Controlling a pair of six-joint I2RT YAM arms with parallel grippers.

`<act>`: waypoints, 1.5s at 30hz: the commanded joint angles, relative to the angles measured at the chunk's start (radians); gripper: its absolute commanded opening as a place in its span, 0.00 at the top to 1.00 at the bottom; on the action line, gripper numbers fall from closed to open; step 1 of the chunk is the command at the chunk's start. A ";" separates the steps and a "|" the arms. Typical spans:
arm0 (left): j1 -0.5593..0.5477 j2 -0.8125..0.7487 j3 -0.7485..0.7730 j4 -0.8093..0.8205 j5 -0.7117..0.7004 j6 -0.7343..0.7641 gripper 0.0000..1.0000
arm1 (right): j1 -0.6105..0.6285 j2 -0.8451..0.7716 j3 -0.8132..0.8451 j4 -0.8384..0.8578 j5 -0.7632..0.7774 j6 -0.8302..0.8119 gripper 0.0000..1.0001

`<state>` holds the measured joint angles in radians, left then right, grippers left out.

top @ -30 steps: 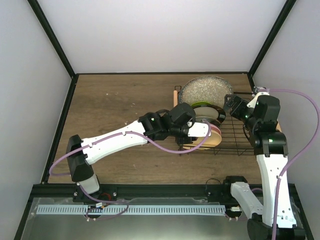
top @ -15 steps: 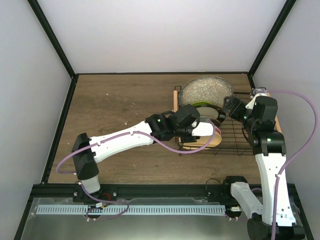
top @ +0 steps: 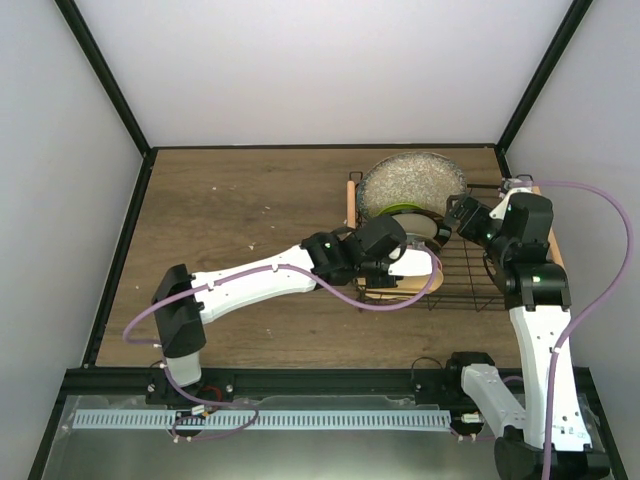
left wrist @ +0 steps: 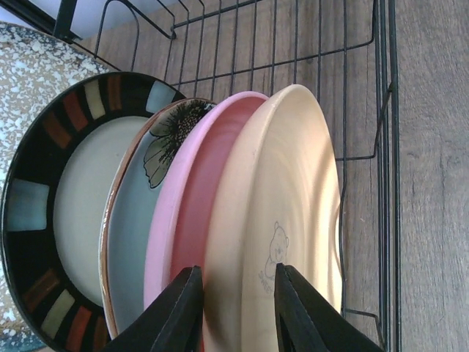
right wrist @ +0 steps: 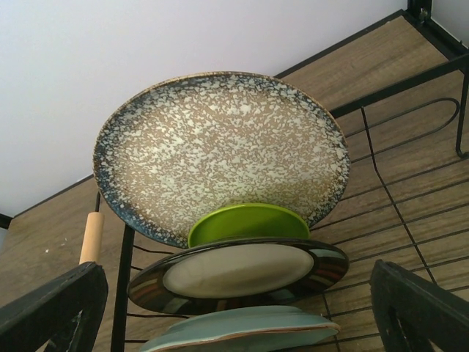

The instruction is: Unload the plates from the dish rack

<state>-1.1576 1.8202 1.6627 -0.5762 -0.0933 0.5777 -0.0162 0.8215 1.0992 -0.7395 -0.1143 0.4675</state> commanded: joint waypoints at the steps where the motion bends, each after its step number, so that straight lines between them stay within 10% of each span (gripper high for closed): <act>1: -0.014 0.010 -0.013 0.011 -0.006 0.003 0.72 | 0.010 -0.008 -0.004 -0.003 0.010 -0.009 0.00; 45: -0.108 0.012 0.045 0.069 -0.199 0.077 0.93 | 0.010 -0.055 -0.017 -0.024 0.023 0.047 0.00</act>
<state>-1.2373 1.8431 1.6596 -0.5144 -0.3149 0.6647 -0.0162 0.7856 1.0866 -0.7547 -0.1036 0.4965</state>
